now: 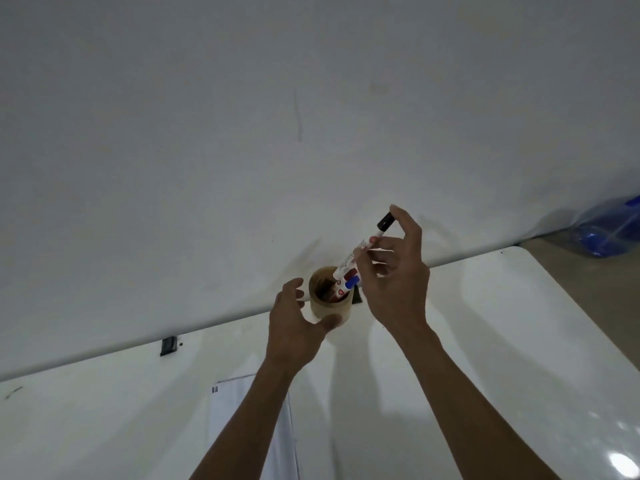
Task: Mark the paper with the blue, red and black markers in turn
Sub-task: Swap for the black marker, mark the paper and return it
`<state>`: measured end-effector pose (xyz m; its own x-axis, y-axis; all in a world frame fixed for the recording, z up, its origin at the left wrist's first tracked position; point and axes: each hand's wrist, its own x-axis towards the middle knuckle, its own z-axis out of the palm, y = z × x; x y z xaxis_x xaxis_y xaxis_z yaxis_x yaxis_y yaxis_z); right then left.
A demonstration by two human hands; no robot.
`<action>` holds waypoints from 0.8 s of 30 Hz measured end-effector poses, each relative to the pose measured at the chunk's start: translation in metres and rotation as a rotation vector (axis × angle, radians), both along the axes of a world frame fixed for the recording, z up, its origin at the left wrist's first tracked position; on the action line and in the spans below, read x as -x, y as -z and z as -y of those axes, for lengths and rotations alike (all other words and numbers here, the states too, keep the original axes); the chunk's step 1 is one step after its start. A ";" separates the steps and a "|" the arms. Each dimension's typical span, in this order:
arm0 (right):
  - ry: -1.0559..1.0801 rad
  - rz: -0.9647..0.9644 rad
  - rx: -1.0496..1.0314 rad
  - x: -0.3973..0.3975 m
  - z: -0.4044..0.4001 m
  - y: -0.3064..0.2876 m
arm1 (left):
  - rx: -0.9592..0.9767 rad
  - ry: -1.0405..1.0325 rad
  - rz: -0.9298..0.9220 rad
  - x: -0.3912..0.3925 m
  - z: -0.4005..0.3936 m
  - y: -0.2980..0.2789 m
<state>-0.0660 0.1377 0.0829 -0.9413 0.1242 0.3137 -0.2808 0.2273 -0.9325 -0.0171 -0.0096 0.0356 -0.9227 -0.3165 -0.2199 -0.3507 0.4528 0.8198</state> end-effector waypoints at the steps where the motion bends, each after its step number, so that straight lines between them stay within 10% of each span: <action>1: 0.007 -0.011 -0.007 0.005 0.003 0.005 | -0.008 -0.003 0.008 0.004 -0.004 0.005; 24: 0.051 0.133 -0.252 0.025 0.018 0.069 | -0.084 -0.049 -0.233 0.018 -0.014 0.040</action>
